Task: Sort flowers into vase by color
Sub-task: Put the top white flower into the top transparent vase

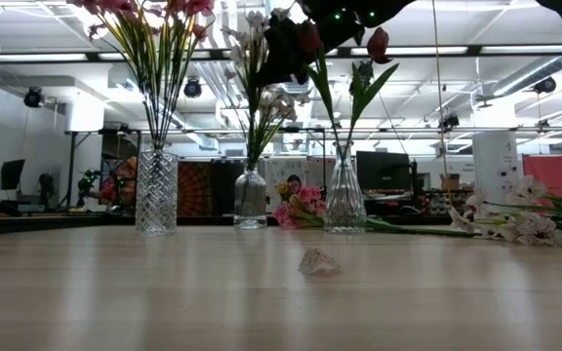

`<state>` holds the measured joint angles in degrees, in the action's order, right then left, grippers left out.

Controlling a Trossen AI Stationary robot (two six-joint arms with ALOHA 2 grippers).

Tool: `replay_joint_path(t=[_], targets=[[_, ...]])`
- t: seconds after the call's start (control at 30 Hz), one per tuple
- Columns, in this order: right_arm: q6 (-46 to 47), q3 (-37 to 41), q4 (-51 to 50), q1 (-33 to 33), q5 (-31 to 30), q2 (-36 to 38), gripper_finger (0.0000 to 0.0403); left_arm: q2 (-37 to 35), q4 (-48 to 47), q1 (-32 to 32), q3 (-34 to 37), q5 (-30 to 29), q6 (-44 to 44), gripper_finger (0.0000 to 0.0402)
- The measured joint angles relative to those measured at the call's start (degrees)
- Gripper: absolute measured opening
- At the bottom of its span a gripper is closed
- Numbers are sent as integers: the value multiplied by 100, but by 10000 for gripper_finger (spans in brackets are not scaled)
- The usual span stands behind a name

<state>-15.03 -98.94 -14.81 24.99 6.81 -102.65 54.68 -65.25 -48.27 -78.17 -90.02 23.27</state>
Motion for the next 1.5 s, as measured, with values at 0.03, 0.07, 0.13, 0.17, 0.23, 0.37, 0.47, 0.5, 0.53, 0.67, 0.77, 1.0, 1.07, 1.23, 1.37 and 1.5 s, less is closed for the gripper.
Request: replay_joint_path(t=[0.03,0.07,0.13,0.17,0.23,0.37,0.47,0.5,0.53,0.67,0.77,1.0,1.07,1.23,1.37,1.5], targets=[[2,0,4,0,0,-10,15,0,0,0,0,1,0,190],[2,0,7,0,0,-25,16,0,0,0,0,0,0,190],[2,3,4,-2,2,-57,16,0,1,0,0,0,0,190],[4,7,5,-2,1,-81,16,0,2,0,0,0,0,190],[5,7,9,0,2,-99,15,0,2,1,0,1,0,190],[26,7,13,0,0,-127,14,0,2,0,0,2,0,190],[26,7,10,0,2,-131,14,0,2,0,0,2,0,190],[28,7,8,0,2,-131,13,0,2,1,0,6,0,190],[28,7,9,0,2,-131,13,0,2,2,0,12,0,190],[46,9,9,0,2,-133,13,0,2,0,0,17,0,190],[46,20,11,0,2,-133,13,0,2,0,0,17,0,190],[46,44,11,0,4,-133,13,0,2,0,0,19,0,190],[46,56,12,0,4,-135,13,0,4,2,0,17,0,190],[48,84,21,-1,4,-136,13,0,6,0,0,17,0,190],[50,88,18,-2,4,-136,13,0,6,2,0,17,2,190],[48,104,23,0,5,-136,13,0,8,0,0,17,2,190]])
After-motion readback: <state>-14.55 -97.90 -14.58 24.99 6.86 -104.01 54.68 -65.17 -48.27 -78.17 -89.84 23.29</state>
